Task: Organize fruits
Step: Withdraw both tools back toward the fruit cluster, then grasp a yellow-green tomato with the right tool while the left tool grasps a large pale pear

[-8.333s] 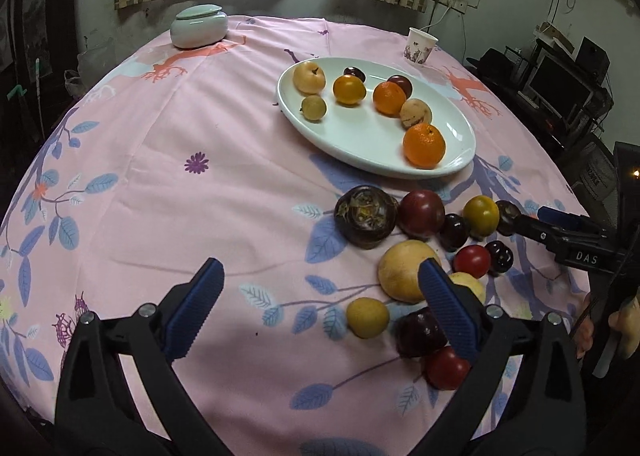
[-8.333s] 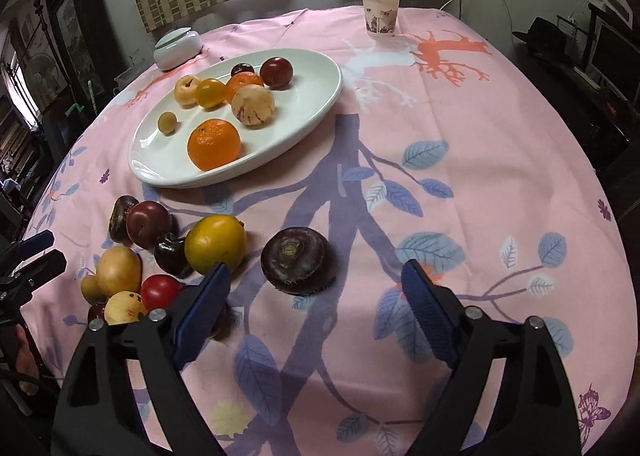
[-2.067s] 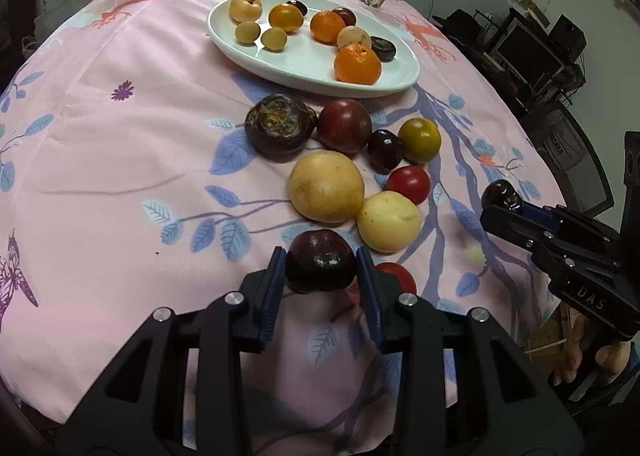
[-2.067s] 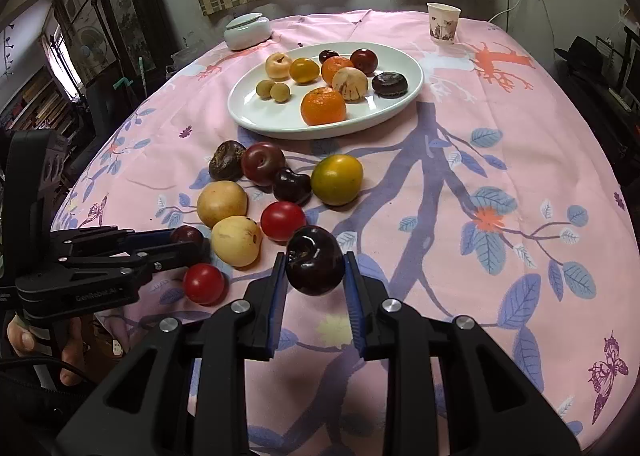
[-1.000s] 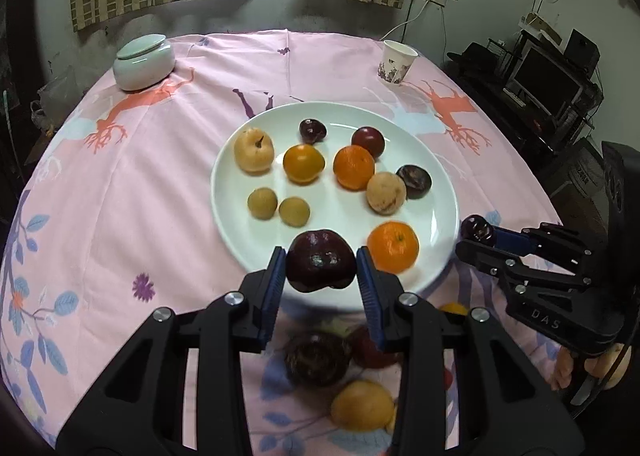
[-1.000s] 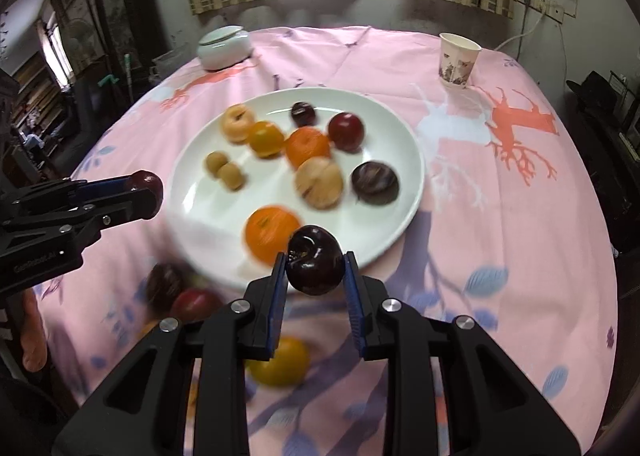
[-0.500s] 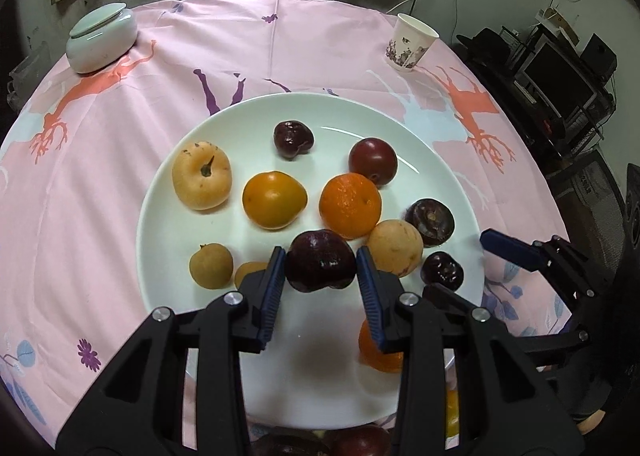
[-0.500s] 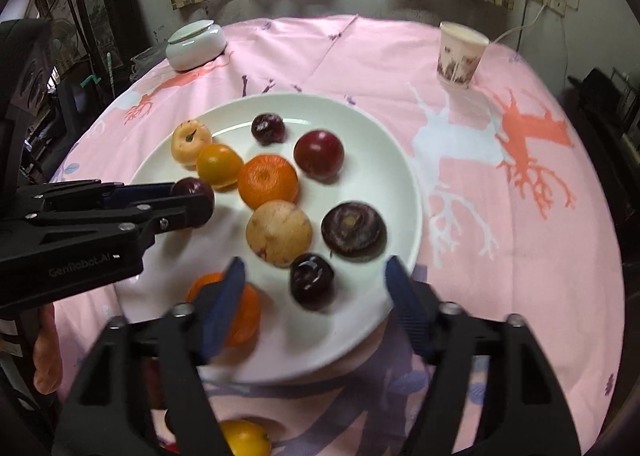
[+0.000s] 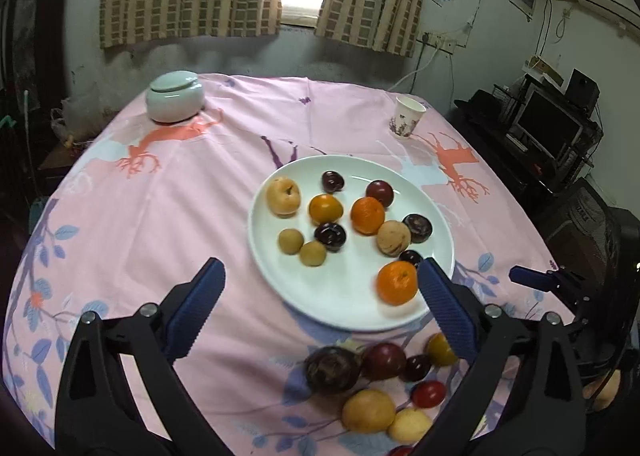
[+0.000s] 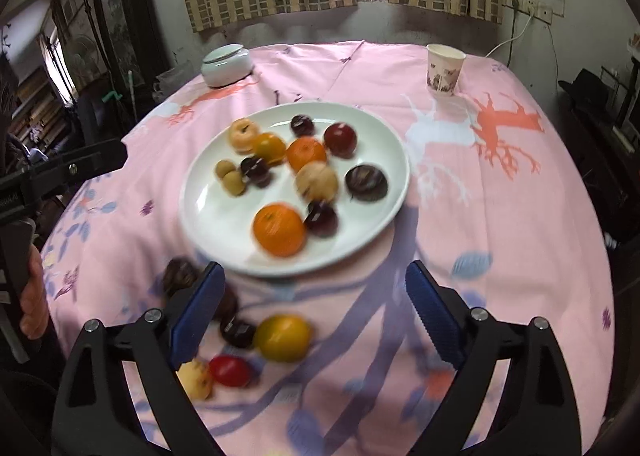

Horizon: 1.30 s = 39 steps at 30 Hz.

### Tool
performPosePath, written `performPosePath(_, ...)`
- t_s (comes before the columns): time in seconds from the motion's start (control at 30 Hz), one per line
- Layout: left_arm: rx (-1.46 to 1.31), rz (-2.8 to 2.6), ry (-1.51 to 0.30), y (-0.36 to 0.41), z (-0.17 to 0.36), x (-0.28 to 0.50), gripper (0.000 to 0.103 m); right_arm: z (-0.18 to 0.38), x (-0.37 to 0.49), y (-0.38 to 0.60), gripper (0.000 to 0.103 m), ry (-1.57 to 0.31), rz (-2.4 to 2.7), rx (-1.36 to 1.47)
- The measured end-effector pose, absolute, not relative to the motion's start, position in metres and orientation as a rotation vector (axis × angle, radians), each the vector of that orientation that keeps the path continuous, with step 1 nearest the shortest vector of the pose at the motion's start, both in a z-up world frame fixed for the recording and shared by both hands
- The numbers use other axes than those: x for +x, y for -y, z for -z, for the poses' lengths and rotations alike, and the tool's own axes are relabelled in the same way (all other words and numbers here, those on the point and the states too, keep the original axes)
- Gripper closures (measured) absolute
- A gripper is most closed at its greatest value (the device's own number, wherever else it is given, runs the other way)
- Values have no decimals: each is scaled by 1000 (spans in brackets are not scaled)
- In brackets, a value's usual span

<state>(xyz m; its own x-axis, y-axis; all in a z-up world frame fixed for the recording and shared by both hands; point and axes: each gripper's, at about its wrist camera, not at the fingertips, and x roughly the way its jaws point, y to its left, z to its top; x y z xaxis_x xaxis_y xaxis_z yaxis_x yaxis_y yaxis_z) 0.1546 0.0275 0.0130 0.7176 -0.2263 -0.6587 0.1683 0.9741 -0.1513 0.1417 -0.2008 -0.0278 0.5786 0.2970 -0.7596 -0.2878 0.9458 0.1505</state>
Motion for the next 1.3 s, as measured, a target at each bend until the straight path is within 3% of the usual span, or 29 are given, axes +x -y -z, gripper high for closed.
performPosePath(0.23,-85,74,-771,-49,31,75,2,41,78,190,11,-871,-327,58)
performPosePath(0.5,-130,131,-843,-58,54,59,2,51,74,184,12,-867,-277,37)
performPosePath(0.8,-131,154,-834,-58,56,55,2,76,109,186,48,-948,-265,89)
performPosePath(0.93,-132,155,-841,-62,58,58,2,88,126,182,52,-982,-278,104)
performPosePath(1.0,-132,159,-846,-61,60,61,2,91,131,180,61,-981,-284,109)
performPosePath(1.3,-122,177,-878,-49,67,70,2,66,103,182,61,-921,-303,86)
